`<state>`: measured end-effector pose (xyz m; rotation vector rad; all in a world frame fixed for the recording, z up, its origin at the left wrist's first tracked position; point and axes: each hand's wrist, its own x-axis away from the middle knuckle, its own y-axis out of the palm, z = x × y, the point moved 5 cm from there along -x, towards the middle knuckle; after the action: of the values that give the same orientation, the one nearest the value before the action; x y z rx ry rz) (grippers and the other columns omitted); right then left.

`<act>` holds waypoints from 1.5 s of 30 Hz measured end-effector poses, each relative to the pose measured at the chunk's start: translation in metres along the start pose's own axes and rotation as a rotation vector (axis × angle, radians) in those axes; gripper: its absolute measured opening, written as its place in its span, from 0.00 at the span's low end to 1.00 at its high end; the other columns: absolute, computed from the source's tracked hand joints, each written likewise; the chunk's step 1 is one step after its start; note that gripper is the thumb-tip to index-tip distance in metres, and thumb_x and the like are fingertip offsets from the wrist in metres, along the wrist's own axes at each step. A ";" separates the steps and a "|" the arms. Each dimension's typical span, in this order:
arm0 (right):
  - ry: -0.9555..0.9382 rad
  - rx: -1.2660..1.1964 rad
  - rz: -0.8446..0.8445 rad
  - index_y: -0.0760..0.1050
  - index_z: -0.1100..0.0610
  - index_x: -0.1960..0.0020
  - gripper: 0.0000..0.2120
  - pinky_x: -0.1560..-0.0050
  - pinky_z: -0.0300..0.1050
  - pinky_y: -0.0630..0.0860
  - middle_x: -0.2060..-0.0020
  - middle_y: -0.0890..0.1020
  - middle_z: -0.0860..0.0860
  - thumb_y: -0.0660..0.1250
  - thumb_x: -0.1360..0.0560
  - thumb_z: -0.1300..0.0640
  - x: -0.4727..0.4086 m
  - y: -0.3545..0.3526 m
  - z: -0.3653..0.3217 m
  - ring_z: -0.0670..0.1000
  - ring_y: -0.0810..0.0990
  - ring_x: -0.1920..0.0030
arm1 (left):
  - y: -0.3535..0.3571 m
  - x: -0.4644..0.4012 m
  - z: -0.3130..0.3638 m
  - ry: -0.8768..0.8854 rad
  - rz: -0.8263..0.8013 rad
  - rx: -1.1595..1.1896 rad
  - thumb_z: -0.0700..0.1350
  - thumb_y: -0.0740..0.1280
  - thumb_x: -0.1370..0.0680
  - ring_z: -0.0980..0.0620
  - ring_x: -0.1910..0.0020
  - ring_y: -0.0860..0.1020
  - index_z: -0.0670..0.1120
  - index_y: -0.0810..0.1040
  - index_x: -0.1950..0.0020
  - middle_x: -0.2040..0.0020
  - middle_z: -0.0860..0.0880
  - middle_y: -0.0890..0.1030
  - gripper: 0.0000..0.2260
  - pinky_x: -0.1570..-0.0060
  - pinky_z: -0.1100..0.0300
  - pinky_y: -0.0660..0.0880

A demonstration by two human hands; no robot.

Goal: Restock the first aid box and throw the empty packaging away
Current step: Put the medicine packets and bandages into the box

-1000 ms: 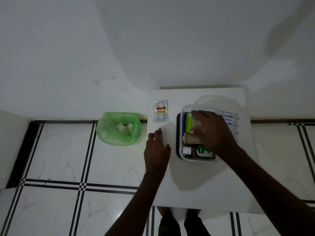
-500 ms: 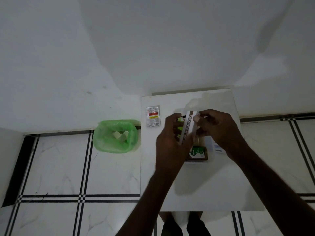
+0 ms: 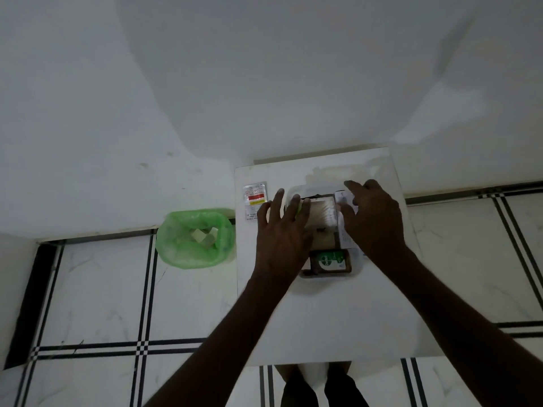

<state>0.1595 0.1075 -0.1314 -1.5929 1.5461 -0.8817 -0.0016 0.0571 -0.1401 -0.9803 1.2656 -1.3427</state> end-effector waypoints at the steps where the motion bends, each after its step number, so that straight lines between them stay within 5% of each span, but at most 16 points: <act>1: -0.016 0.036 -0.006 0.71 0.58 0.30 0.24 0.51 0.50 0.78 0.43 0.79 0.60 0.68 0.24 0.51 0.002 0.001 0.000 0.59 0.80 0.46 | 0.000 0.001 0.000 0.000 -0.012 -0.006 0.55 0.59 0.22 0.38 0.25 0.65 0.45 0.73 0.29 0.29 0.43 0.75 0.25 0.29 0.41 0.61; 6: -0.185 0.173 -0.104 0.65 0.57 0.26 0.32 0.39 0.62 0.76 0.28 0.69 0.63 0.70 0.26 0.52 0.024 0.011 0.009 0.64 0.68 0.30 | 0.008 0.004 0.003 0.009 -0.076 -0.020 0.55 0.54 0.23 0.37 0.23 0.61 0.43 0.68 0.26 0.25 0.41 0.70 0.29 0.28 0.39 0.56; 10: -0.174 0.250 -0.276 0.48 0.52 0.20 0.44 0.33 0.66 0.68 0.23 0.57 0.65 0.71 0.27 0.50 0.042 0.029 0.018 0.66 0.58 0.24 | 0.011 0.006 0.003 0.008 -0.084 -0.023 0.54 0.60 0.24 0.37 0.23 0.60 0.43 0.67 0.25 0.24 0.41 0.68 0.29 0.28 0.40 0.58; 16: -0.126 0.203 -0.303 0.43 0.50 0.20 0.48 0.32 0.65 0.69 0.23 0.59 0.63 0.72 0.28 0.53 0.047 0.034 0.019 0.65 0.60 0.25 | 0.011 0.008 0.003 0.004 -0.036 -0.004 0.51 0.58 0.23 0.38 0.24 0.64 0.43 0.68 0.25 0.25 0.41 0.70 0.27 0.29 0.41 0.60; 20: -0.124 0.118 -0.314 0.48 0.53 0.20 0.44 0.33 0.64 0.71 0.24 0.60 0.63 0.71 0.27 0.56 0.045 0.026 0.013 0.64 0.63 0.26 | 0.005 0.007 0.005 -0.007 0.041 0.066 0.48 0.59 0.24 0.39 0.26 0.67 0.43 0.73 0.29 0.28 0.42 0.73 0.24 0.31 0.43 0.63; 23: -0.101 0.052 -0.207 0.57 0.56 0.22 0.31 0.31 0.63 0.69 0.25 0.65 0.61 0.62 0.22 0.52 0.038 0.014 0.010 0.63 0.66 0.27 | -0.007 0.004 -0.001 -0.001 0.173 0.181 0.45 0.64 0.24 0.41 0.29 0.71 0.43 0.77 0.32 0.32 0.44 0.78 0.20 0.33 0.44 0.67; 27: -0.110 -0.010 -0.061 0.69 0.60 0.29 0.24 0.31 0.61 0.70 0.32 0.75 0.60 0.60 0.23 0.53 0.025 0.003 -0.009 0.60 0.71 0.30 | -0.011 -0.007 -0.042 -0.220 0.293 0.357 0.42 0.66 0.23 0.42 0.40 0.77 0.43 0.81 0.39 0.43 0.45 0.83 0.13 0.41 0.47 0.74; 34: -0.237 0.002 -0.044 0.75 0.63 0.35 0.22 0.36 0.63 0.72 0.37 0.78 0.62 0.59 0.26 0.56 0.008 0.024 -0.057 0.63 0.74 0.34 | 0.053 -0.020 -0.117 -0.592 -0.080 0.303 0.51 0.71 0.25 0.40 0.44 0.75 0.43 0.72 0.32 0.42 0.41 0.76 0.25 0.51 0.47 0.75; 41: -0.314 0.035 -0.059 0.74 0.64 0.34 0.25 0.36 0.64 0.72 0.38 0.79 0.63 0.56 0.24 0.50 0.001 0.046 -0.078 0.64 0.75 0.35 | 0.069 -0.027 -0.122 -0.727 -0.011 0.494 0.44 0.80 0.34 0.41 0.48 0.80 0.41 0.70 0.38 0.45 0.41 0.79 0.29 0.52 0.49 0.76; 45: -0.279 0.028 -0.072 0.74 0.63 0.34 0.24 0.36 0.63 0.71 0.38 0.79 0.61 0.57 0.24 0.51 0.003 0.044 -0.077 0.63 0.74 0.35 | 0.068 -0.013 -0.127 -0.851 -0.027 0.673 0.46 0.80 0.34 0.47 0.56 0.82 0.40 0.80 0.47 0.52 0.44 0.86 0.19 0.57 0.56 0.76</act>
<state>0.0709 0.1010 -0.1314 -1.6813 1.2832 -0.6821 -0.1148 0.0958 -0.2222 -0.9093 0.1347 -1.0555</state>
